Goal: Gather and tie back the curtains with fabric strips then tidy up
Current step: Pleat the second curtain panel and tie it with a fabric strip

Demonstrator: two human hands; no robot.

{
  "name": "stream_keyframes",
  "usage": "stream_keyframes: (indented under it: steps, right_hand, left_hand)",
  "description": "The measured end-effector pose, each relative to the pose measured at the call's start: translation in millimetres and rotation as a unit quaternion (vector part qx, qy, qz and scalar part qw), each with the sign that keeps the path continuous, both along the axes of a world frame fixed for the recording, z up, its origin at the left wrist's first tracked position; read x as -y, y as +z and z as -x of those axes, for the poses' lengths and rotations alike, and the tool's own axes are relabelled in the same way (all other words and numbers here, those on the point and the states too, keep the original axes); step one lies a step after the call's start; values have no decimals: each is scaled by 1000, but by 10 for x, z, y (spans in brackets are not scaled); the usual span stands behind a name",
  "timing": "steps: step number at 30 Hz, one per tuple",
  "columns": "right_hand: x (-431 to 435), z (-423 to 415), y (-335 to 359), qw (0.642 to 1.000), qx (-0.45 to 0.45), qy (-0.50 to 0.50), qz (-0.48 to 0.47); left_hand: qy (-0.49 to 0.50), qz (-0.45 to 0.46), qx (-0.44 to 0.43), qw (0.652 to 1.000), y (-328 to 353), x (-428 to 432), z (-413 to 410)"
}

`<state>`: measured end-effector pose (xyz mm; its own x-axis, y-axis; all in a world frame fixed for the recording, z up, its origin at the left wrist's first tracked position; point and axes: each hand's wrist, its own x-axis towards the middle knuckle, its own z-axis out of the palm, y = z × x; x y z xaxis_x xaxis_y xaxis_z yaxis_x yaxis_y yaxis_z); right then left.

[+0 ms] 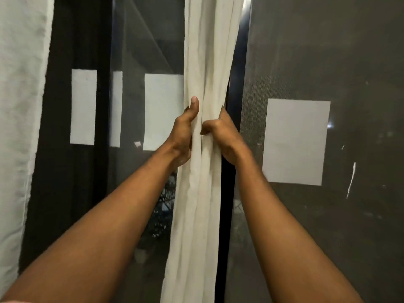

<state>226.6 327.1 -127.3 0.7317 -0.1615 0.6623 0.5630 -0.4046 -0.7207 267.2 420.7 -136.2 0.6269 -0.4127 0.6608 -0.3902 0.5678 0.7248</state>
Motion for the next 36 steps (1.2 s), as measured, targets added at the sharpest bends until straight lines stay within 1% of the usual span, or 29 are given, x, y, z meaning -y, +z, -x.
stream_keyframes:
  steps: [3, 6, 7, 11, 14, 16, 20, 23, 26, 28, 30, 34, 36]
  right_hand:
    - [-42, -40, -255, 1000, -11, 24, 7]
    - [-82, -75, -523, 998, -29, 56, -6]
    - [-93, -100, -599, 998, -34, 51, -8]
    - [-105, -162, -882, 997, -73, 35, -12]
    - [-118, -109, -1162, 993, -99, 46, -34]
    - [-121, -55, -1389, 991, -119, 58, -35]
    - [-112, -33, -1841, 981, -172, 79, -31]
    - [-97, -115, -2165, 977, -200, 67, -19]
    - [-14, -189, -2351, 976, -213, 52, -15]
    - [34, -195, -2407, 979, -196, 45, -21]
    - [97, -228, -2449, 983, -168, 32, -59]
    - [298, -341, -2548, 969, -142, -25, -199]
    - [392, -335, -2599, 962, -147, -58, -223]
  left_hand:
    - [-15, -12, -7, 1000, -252, 50, 32]
    - [7, -21, -17, 1000, -490, 75, 16]
    - [6, -30, -18, 999, -554, 82, 19]
    - [-23, -80, -53, 995, -848, 104, -9]
    - [-23, -133, -74, 988, -1070, 84, -64]
    - [12, -151, -75, 986, -1230, 69, -78]
    - [127, -150, -85, 977, -1540, 100, -59]
    - [210, -155, -74, 963, -1785, 120, -73]
    - [248, -172, -50, 952, -1996, 122, -112]
    - [262, -172, -43, 949, -2071, 114, -113]
    - [278, -171, -48, 944, -2114, 100, -120]
    - [312, -197, -34, 929, -2223, 6, -166]
    - [307, -211, -39, 927, -2286, -24, -179]
